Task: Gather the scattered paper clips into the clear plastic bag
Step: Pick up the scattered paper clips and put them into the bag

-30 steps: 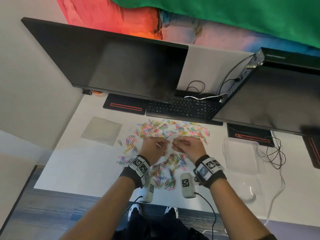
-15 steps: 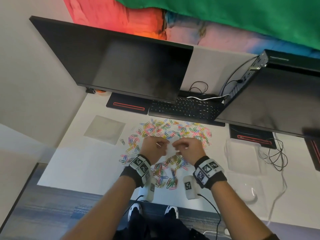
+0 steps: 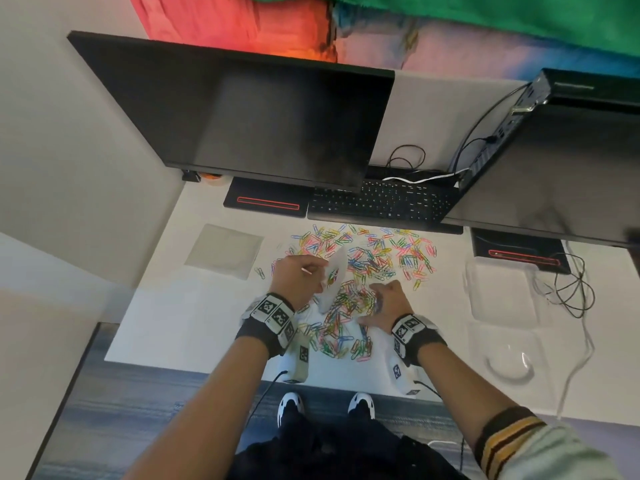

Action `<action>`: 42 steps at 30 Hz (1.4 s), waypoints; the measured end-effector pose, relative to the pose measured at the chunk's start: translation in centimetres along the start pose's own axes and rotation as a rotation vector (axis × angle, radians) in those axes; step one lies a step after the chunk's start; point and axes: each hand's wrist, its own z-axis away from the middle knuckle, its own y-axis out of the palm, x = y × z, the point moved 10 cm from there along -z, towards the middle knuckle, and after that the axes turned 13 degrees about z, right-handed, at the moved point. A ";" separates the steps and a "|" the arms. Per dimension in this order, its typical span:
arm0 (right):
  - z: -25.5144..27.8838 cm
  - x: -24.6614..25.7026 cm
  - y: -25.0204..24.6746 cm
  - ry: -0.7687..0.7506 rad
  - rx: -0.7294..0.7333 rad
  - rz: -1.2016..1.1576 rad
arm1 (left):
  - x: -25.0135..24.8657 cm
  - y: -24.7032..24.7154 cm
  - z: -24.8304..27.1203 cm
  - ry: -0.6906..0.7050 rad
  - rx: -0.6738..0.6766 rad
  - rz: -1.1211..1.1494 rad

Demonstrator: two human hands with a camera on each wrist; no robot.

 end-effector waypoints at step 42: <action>2.6 3.4 -7.2 0.010 -0.256 -0.546 | -0.1 7.2 0.5 0.011 0.126 -0.082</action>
